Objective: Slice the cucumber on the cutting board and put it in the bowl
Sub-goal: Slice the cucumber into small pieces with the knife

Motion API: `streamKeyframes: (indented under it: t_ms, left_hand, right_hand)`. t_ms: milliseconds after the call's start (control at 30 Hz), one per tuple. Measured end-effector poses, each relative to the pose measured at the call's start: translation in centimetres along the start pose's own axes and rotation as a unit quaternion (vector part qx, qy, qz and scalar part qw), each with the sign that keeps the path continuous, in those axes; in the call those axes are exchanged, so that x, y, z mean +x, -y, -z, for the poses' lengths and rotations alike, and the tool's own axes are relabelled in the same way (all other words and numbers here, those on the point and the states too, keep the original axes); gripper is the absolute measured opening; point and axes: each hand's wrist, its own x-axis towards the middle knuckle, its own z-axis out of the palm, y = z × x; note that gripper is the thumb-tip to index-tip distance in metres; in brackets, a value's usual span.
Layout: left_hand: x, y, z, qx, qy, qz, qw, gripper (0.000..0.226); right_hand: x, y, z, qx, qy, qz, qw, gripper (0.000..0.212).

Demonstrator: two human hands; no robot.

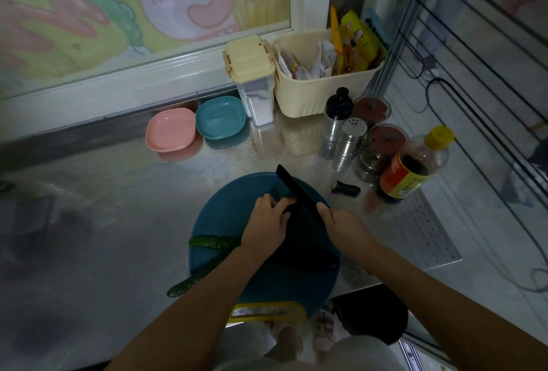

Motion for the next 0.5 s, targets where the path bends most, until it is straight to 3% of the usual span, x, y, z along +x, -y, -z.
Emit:
streamKeyframes:
  t_ms: [500]
  left_hand:
    - [0.05,0.24,-0.21,0.005,-0.008,-0.01,1.0,0.03]
  right_hand:
    - [-0.32,0.35,0.19,0.01,0.006,-0.008,1.0,0.057]
